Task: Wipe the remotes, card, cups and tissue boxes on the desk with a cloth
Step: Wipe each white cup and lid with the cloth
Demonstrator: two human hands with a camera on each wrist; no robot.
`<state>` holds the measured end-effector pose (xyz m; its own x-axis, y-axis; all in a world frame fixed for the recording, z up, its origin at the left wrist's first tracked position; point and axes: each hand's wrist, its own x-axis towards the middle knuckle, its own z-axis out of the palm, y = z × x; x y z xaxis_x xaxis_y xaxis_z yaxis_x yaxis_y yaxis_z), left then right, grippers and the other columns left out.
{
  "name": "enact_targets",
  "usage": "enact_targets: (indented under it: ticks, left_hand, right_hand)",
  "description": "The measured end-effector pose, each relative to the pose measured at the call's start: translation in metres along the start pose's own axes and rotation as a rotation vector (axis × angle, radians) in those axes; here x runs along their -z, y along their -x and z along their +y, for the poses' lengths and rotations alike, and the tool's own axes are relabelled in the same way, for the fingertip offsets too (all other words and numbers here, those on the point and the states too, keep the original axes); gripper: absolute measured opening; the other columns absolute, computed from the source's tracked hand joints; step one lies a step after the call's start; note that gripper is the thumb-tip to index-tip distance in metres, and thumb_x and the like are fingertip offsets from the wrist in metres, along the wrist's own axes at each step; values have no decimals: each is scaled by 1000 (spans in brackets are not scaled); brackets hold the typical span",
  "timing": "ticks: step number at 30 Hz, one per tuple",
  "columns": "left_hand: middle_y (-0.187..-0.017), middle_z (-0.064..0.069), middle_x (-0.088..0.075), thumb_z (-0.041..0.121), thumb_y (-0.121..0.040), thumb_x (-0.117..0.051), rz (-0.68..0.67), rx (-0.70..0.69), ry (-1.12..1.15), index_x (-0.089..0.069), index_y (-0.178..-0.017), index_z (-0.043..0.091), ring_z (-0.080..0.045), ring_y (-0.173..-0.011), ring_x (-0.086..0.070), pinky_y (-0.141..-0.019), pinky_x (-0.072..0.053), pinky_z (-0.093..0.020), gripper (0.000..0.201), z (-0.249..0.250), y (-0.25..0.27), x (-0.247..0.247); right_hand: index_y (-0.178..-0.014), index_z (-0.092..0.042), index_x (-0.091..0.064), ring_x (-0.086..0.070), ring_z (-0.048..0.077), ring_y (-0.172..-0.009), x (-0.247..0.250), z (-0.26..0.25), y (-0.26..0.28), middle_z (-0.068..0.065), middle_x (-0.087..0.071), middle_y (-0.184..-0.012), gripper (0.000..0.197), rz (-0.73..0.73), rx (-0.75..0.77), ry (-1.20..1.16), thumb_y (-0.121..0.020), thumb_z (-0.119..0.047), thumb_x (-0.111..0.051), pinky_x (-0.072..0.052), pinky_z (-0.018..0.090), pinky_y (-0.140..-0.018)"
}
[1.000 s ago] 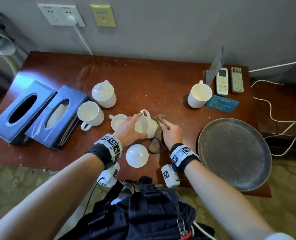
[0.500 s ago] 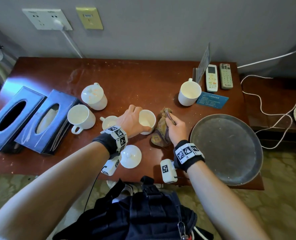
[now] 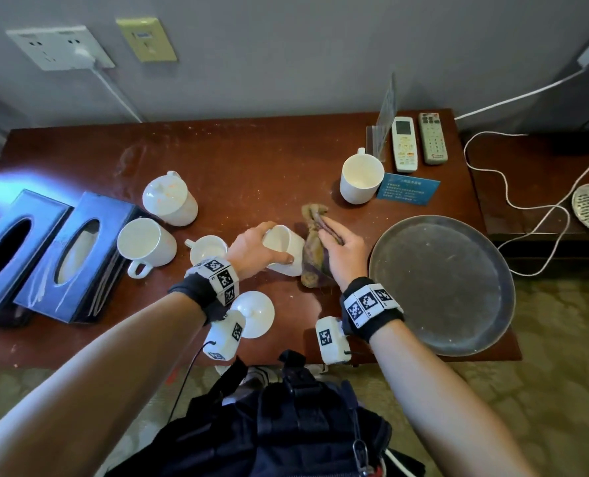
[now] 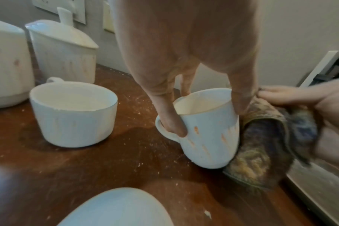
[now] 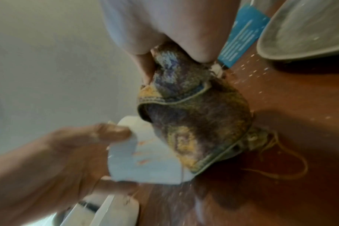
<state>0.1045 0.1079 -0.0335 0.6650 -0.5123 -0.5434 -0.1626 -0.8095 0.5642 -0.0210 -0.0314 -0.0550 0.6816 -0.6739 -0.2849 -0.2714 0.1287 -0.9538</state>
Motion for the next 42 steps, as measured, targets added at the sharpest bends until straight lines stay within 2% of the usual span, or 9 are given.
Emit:
enact_targets:
  ticks: [4,8,11,14,17,23,28,35,42]
  left_hand:
    - [-146,-7,-50,43,-66,-84,-7,48,133,-33,-153,25,-27,-127,-51,-98,-52,-46,102,-13,4,-5]
    - [-138,-5,-55,62,-50,-78,-14,53,163,-34,-151,32,-27,-120,-57,-98,-52,-46,114,-21,10,-7]
    - [-142,-3,-53,55,-59,-81,-26,50,183,-34,-152,33,-27,-122,-55,-99,-51,-45,107,-20,9,-7]
    - [-144,-3,-51,45,-66,-85,-5,52,218,-35,-151,29,-26,-127,-52,-104,-47,-45,100,-21,6,-6]
    - [-142,-4,-54,53,-53,-83,-16,60,243,-36,-151,29,-26,-122,-56,-101,-50,-46,112,-23,6,-4]
    - [-138,-5,-56,57,-54,-84,-15,45,212,-40,-148,33,-27,-119,-56,-96,-53,-46,106,-20,6,-4]
    - [-142,-3,-52,48,-67,-85,-8,53,224,-35,-152,28,-24,-126,-51,-104,-47,-45,100,-24,3,-4]
    - [-145,-3,-42,33,-72,-86,-29,-70,37,-27,-152,31,-22,-127,-44,-100,-39,-33,100,-25,8,-5]
    - [-123,-2,-61,44,-73,-82,43,-8,-16,-37,-149,22,-20,-107,-57,-88,-49,-33,91,-17,4,-2]
  right_hand:
    - [-131,-26,-62,-46,0,-128,-27,6,11,-8,-56,-138,35,-220,137,185,-98,-20,-55,-33,20,-111]
    - [-136,-28,-57,-49,11,-129,-31,27,-1,-8,-57,-138,37,-164,55,251,-101,-32,-46,-36,33,-113]
    - [-129,-21,-62,-54,18,-124,-31,23,-12,-2,-63,-131,33,-131,-7,267,-101,-28,-47,-40,40,-110]
    - [-125,-19,-67,-53,12,-125,-36,9,-5,-3,-63,-131,30,-140,129,278,-99,-17,-51,-38,24,-110]
    - [-130,-21,-64,-46,6,-132,-34,8,9,-3,-56,-139,34,-199,261,345,-97,-16,-54,-29,11,-109]
    - [-129,-21,-65,-52,14,-129,-16,23,-16,-4,-61,-134,32,-133,13,343,-99,-20,-53,-35,23,-111]
    - [-127,-23,-66,-47,5,-131,-32,11,-2,-4,-57,-138,32,-193,213,333,-97,-17,-56,-28,14,-112]
    - [-126,-21,-66,-53,9,-126,-22,15,-26,-7,-63,-131,30,-192,42,239,-98,-18,-55,-33,35,-115]
    - [-130,-26,-63,-40,0,-135,-41,12,3,-8,-56,-140,37,-157,104,93,-97,-13,-51,-29,19,-113]
